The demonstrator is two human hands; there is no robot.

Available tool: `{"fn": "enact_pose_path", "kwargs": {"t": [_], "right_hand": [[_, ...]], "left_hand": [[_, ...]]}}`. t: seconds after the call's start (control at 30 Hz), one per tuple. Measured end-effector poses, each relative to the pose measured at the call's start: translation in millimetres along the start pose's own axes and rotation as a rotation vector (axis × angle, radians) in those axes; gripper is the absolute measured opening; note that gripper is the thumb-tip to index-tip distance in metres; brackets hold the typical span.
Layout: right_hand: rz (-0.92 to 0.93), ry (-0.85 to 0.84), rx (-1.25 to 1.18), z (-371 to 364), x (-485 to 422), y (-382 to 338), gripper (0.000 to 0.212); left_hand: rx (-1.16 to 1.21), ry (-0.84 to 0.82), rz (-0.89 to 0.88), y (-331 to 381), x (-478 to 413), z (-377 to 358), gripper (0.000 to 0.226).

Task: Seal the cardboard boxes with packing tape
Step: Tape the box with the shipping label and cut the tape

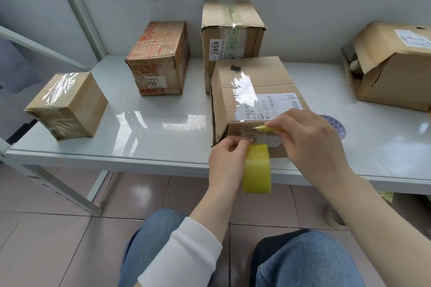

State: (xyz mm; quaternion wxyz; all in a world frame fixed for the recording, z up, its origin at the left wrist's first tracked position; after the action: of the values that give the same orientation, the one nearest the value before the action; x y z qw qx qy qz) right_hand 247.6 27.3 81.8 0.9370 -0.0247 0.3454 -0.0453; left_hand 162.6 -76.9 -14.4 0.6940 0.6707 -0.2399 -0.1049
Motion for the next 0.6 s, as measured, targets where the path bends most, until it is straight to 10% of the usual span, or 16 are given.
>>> {"fn": "enact_pose_path", "kwargs": {"t": [0.3,0.6], "right_hand": [[0.064,-0.008,0.046,-5,-1,-4,0.016],[-0.251,-0.127,-0.052,13,38,37,0.017]], "left_hand": [[0.011,0.009,0.029,-3,3,-3,0.015],[-0.084,-0.078,-0.026,-13,19,8,0.020]]}}
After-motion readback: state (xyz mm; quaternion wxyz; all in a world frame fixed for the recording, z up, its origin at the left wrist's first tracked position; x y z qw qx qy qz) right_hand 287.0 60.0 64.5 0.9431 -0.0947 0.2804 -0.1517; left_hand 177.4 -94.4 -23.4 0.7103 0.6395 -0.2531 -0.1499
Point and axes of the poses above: each hand's wrist, its own x-axis away from the middle knuckle, its own z-axis out of the back of the hand, y = z × x, the point moved 7 cm from there along -x, towards the middle knuckle, and after that the axes turned 4 degrees about -y, right-handed, at the moved point
